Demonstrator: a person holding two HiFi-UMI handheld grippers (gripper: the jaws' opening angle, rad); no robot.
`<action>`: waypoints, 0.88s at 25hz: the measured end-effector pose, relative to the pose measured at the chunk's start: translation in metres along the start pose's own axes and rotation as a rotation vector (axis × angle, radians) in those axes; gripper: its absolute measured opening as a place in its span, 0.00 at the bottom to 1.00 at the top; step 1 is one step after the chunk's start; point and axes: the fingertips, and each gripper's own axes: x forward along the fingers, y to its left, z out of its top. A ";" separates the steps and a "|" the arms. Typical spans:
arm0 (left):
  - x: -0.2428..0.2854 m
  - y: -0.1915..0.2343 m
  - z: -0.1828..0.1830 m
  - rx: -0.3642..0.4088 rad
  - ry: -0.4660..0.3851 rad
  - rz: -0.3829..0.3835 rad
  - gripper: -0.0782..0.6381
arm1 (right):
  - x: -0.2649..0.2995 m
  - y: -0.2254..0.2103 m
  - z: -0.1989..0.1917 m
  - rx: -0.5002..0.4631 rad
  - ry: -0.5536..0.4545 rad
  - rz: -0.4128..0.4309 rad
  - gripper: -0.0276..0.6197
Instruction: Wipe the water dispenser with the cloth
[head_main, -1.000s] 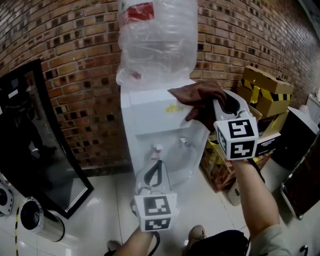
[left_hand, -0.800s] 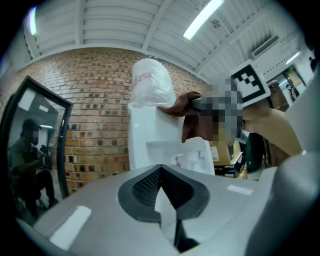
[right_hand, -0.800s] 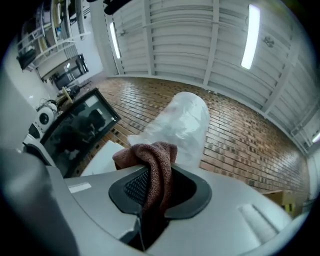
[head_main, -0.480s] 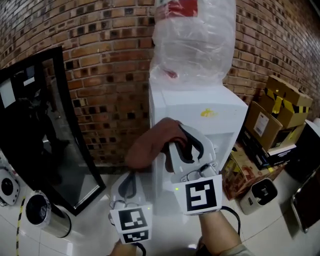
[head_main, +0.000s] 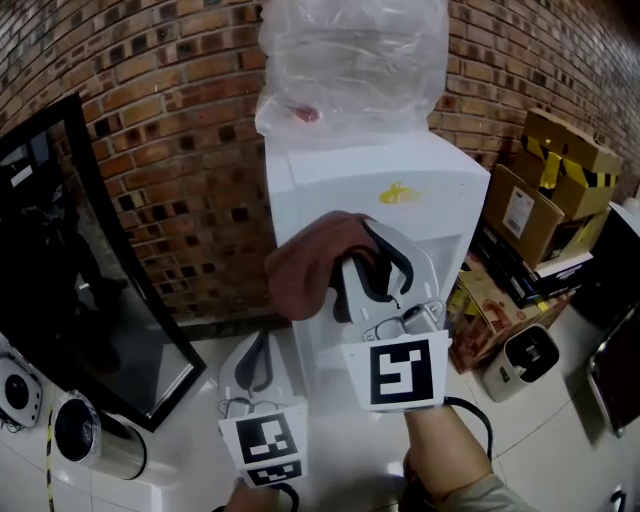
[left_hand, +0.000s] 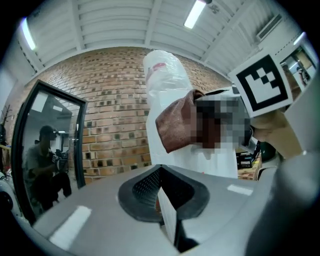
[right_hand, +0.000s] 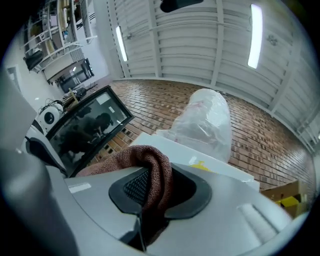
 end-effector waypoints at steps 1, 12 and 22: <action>0.002 -0.009 -0.001 0.001 0.001 -0.019 0.11 | -0.003 -0.013 -0.005 0.021 0.015 -0.025 0.18; 0.023 -0.123 -0.016 -0.043 0.024 -0.270 0.11 | -0.034 -0.139 -0.066 0.092 0.145 -0.251 0.18; 0.018 -0.170 -0.017 -0.042 0.021 -0.356 0.11 | -0.062 -0.182 -0.127 0.117 0.320 -0.334 0.18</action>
